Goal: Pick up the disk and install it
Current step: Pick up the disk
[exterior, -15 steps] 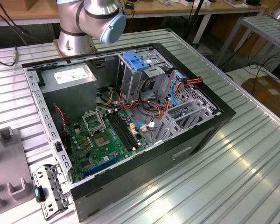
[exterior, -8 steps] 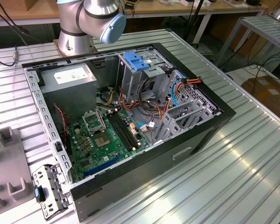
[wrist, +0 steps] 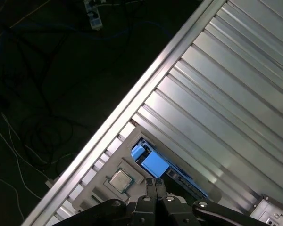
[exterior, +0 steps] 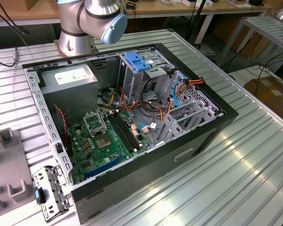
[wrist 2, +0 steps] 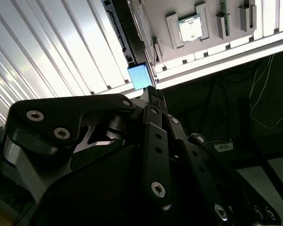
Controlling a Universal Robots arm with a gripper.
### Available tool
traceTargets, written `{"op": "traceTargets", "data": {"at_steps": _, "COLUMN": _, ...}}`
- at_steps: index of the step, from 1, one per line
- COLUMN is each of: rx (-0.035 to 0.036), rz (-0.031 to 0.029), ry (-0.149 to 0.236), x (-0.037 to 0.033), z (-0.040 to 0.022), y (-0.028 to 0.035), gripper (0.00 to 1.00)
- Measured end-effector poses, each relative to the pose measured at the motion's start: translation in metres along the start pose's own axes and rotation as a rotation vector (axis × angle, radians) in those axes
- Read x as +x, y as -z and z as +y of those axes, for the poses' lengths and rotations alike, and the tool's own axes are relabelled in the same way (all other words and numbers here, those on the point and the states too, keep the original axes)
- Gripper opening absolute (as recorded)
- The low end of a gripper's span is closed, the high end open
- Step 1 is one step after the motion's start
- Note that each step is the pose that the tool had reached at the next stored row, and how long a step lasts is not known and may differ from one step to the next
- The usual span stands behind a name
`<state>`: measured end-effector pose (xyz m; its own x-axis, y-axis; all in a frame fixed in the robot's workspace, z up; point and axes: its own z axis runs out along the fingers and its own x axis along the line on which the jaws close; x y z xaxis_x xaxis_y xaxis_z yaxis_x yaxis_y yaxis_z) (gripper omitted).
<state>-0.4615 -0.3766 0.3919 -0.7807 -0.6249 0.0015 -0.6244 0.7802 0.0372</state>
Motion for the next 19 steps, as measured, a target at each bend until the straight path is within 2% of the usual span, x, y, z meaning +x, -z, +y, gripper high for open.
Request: {"op": "traceTargets", "data": {"at_steps": 19, "rx": 0.0013, "rz": 0.0025, "ry": 0.044, "x": 0.0000, "z": 0.0000, "y": -0.0006, "gripper": 0.11}}
